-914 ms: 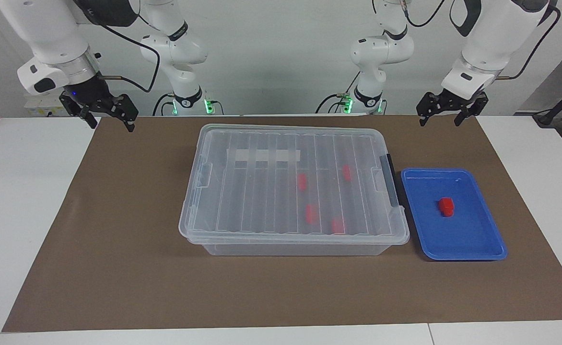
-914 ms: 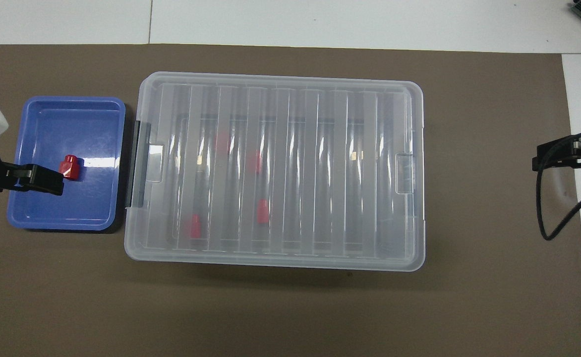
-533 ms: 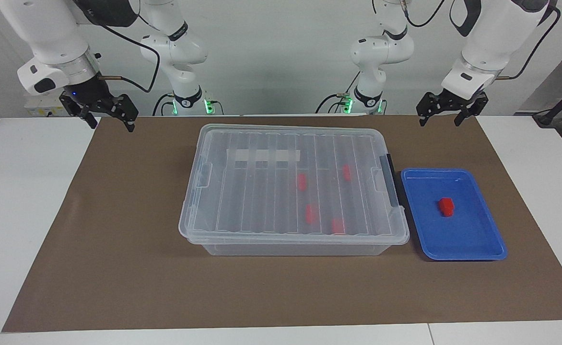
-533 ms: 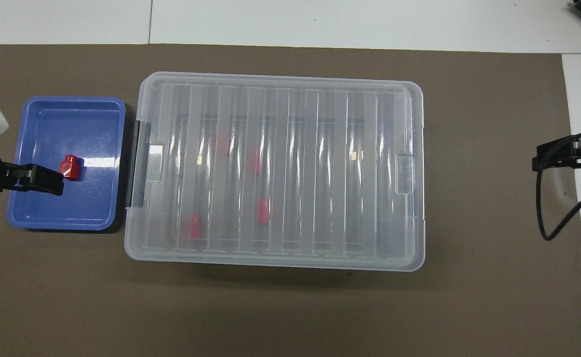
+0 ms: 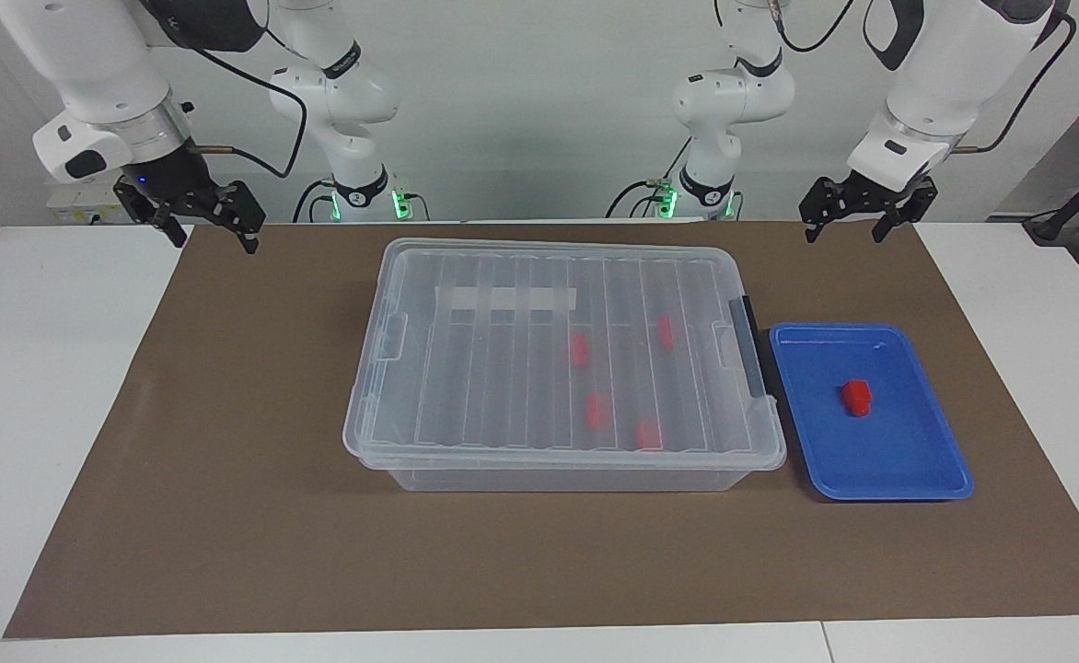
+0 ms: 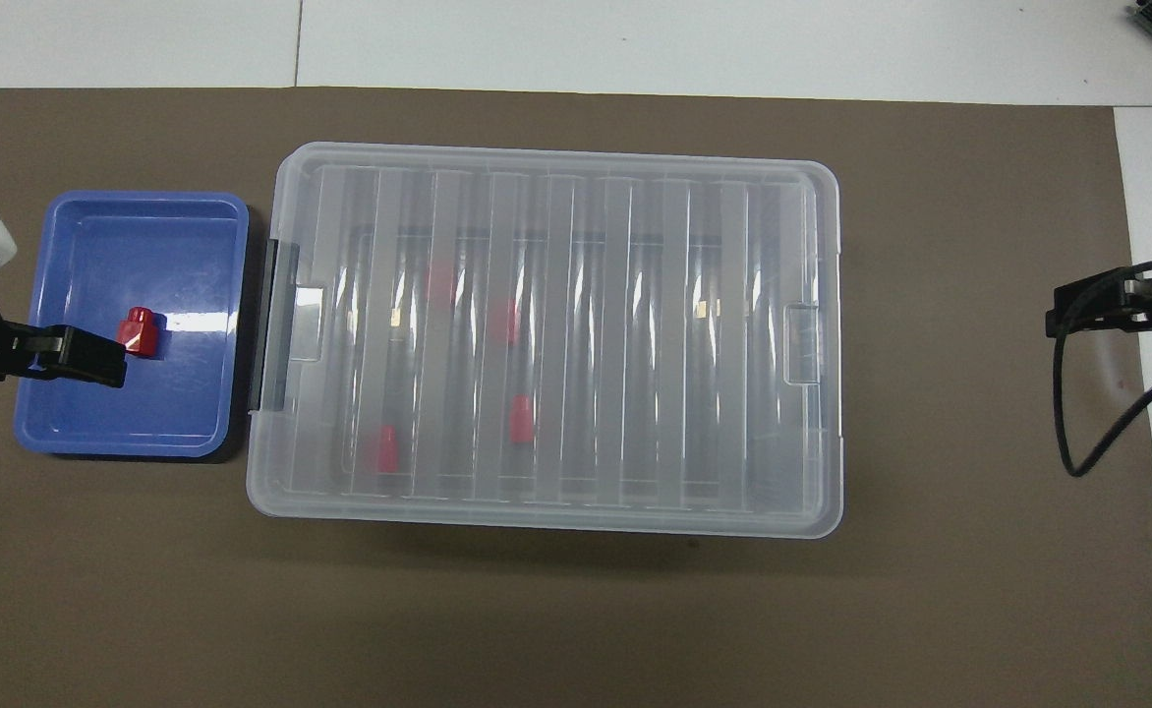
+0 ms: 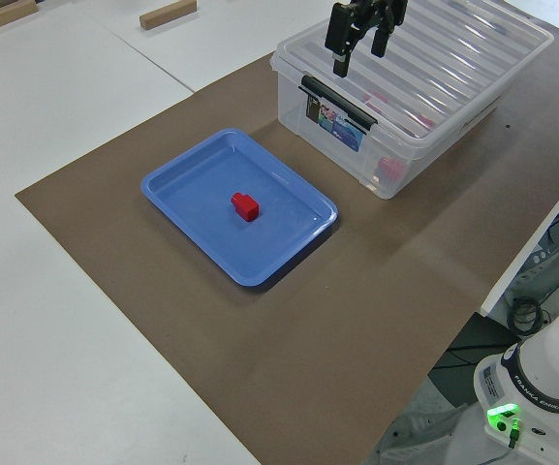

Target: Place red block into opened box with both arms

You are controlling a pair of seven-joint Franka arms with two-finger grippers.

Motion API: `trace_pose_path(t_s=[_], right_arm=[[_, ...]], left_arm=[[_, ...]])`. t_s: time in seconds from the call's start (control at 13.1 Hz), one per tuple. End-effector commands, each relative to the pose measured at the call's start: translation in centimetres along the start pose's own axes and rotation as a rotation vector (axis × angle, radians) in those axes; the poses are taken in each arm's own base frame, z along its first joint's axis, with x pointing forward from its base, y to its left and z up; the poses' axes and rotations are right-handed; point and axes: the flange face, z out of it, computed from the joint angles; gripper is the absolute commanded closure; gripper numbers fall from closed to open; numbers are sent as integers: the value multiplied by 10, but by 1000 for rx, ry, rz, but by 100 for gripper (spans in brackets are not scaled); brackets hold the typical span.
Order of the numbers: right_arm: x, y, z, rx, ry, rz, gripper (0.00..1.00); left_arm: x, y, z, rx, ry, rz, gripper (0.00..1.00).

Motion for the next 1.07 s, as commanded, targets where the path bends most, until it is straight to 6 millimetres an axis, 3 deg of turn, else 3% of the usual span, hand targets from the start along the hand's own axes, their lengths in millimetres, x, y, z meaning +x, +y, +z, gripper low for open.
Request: trace_pose_path(t_s=[0.0,0.08,0.15,0.46,0.99], right_arm=[[-5,-9,21,19,26,-2,7],[-3,-12,30,20,37,-5,7],[-4,-33,45,21,37,-30,7],[-21,-74,96,25,57,-47,7],[-37,-136,139,35,61,19,8]], left_arm=[[-4,-2,-2,15,7,-13,0],[-4,-2,-2,15,5,-14,0],[-4,-2,-2,15,7,-14,0],[-4,-2,-2,15,7,-14,0],[-4,-2,-2,15,7,-14,0]])
